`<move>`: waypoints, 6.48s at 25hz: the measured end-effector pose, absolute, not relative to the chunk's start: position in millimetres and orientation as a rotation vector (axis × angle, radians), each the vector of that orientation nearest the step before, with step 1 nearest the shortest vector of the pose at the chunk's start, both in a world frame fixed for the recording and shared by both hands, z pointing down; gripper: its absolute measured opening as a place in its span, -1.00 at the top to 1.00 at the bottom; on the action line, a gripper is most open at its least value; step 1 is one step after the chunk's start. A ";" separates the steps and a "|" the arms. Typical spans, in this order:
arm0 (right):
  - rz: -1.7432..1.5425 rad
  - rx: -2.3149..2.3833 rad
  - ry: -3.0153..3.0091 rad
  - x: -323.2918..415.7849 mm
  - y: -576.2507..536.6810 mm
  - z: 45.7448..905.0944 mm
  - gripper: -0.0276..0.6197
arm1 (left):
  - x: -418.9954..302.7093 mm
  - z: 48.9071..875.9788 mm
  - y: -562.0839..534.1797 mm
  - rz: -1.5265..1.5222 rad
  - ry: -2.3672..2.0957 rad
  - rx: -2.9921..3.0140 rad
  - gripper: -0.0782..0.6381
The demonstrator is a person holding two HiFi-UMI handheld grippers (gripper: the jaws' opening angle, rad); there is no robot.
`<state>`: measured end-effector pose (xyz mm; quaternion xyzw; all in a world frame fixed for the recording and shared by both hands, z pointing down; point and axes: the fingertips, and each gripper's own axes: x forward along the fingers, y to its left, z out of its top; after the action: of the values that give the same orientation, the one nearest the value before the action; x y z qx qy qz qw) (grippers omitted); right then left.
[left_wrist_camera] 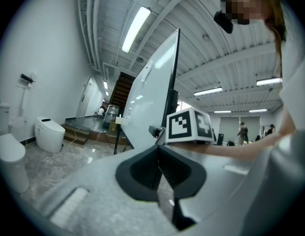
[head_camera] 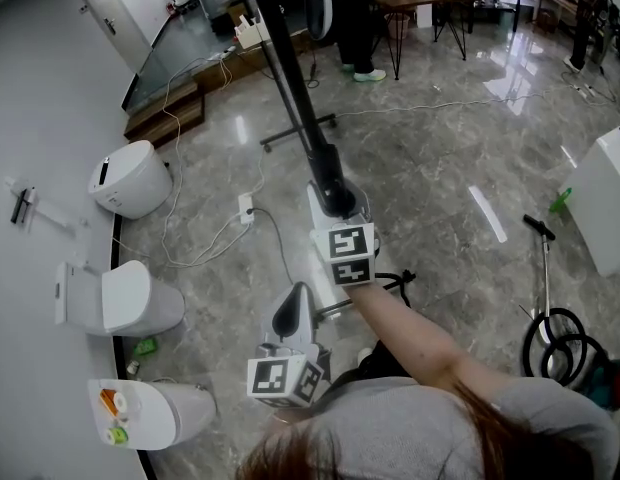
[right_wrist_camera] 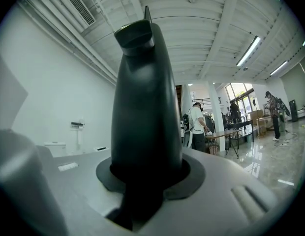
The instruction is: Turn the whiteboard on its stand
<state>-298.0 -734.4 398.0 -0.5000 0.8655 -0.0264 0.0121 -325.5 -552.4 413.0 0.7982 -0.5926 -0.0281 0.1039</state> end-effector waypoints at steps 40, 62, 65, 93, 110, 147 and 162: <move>-0.153 -1.384 2.756 -247.1 -605.0 399.4 0.39 | -232.4 420.1 -433.9 -0.097 -1.820 2.284 0.79; -0.123 -1.431 2.718 -223.5 -558.1 397.5 0.45 | -243.4 426.4 -368.5 -0.101 -1.797 2.261 0.79; -0.120 -1.435 2.718 -220.5 -552.3 397.2 0.46 | -242.7 424.8 -359.6 -0.097 -1.782 2.271 0.79; -0.062 -1.489 2.690 -171.4 -442.6 396.3 0.54 | -184.2 431.0 -245.9 -0.024 -1.623 2.377 0.79; -0.109 -1.400 2.720 -148.8 -387.5 400.3 0.46 | -140.8 416.5 -209.8 -0.075 -1.753 2.317 0.79; -0.040 -1.449 2.715 -98.3 -248.3 398.3 0.45 | -114.9 421.6 -52.1 -0.113 -1.775 2.259 0.79; -0.012 -1.476 2.699 -78.0 -176.3 399.7 0.45 | -90.1 420.4 2.0 -0.087 -1.685 2.350 0.79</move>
<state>-78.0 -176.3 399.7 -0.4796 0.8769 -0.0039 0.0327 -90.1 2.0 420.4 0.8060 -0.5781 -0.0300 0.1239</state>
